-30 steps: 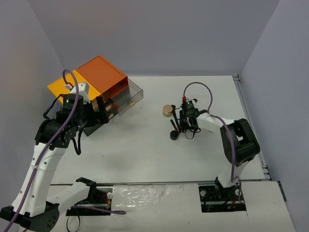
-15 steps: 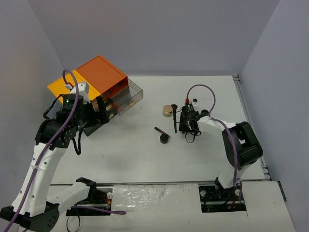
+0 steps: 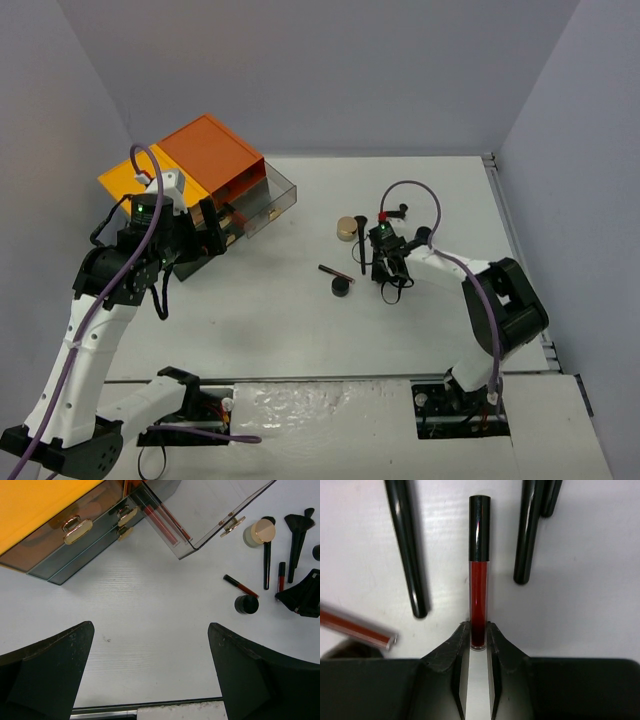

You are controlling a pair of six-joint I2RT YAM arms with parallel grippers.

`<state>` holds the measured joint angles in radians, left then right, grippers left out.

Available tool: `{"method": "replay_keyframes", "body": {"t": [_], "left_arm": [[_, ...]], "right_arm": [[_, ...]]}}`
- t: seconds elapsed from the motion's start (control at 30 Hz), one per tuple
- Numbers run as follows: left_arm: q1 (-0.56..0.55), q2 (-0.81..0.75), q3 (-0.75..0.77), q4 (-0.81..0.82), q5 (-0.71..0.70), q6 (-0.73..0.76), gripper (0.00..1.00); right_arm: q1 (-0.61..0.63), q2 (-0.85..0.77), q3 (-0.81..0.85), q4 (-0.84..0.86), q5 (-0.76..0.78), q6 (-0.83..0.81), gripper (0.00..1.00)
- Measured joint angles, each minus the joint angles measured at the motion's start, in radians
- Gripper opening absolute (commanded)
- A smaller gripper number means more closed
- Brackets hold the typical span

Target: Organize the makeup

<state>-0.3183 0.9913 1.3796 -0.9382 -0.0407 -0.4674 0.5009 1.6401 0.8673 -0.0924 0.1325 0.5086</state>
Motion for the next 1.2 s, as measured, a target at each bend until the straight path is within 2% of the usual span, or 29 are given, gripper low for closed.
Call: {"method": "replay_keyframes", "body": {"t": [0.1,0.2,0.33,0.47,0.57,0.63,0.77,0.9,1.0,1.07,1.1,1.2], "left_arm": [[0.000,0.000,0.000,0.000,0.000,0.000,0.97],[0.000,0.002,0.008,-0.004,-0.004,0.005,0.97],[0.000,0.010,0.044,-0.008,-0.016,0.015,0.97],[0.000,0.011,0.085,-0.015,-0.037,0.028,0.97],[0.000,0.009,0.103,-0.019,-0.050,0.037,0.97],[0.000,0.008,0.105,-0.025,-0.059,0.041,0.97],[0.000,-0.001,0.105,-0.048,-0.072,0.045,0.97],[0.000,-0.030,0.105,-0.070,-0.087,0.045,0.97],[0.000,-0.057,0.105,-0.079,-0.094,0.045,0.97],[0.000,-0.069,0.104,-0.082,-0.096,0.045,0.97],[0.000,-0.074,0.104,-0.084,-0.096,0.045,0.97],[0.000,-0.079,0.103,-0.086,-0.096,0.045,0.97]], "right_arm": [[0.038,-0.074,0.001,-0.061,-0.007,-0.004,0.00],[0.083,-0.167,0.084,-0.143,-0.014,-0.024,0.00],[0.122,-0.256,0.334,-0.178,-0.046,-0.072,0.00],[0.161,-0.249,0.609,-0.138,-0.087,-0.139,0.00],[0.195,-0.165,0.789,-0.155,-0.136,-0.174,0.00],[0.220,-0.051,0.941,-0.137,-0.178,-0.192,0.00],[0.264,0.182,1.135,-0.139,-0.240,-0.216,0.01],[0.294,0.364,1.231,-0.158,-0.272,-0.230,0.09],[0.309,0.436,1.243,-0.174,-0.278,-0.242,0.26],[0.315,0.452,1.243,-0.190,-0.279,-0.252,0.44],[0.317,0.453,1.243,-0.196,-0.279,-0.256,0.50],[0.318,0.437,1.243,-0.192,-0.273,-0.278,0.60]]}}
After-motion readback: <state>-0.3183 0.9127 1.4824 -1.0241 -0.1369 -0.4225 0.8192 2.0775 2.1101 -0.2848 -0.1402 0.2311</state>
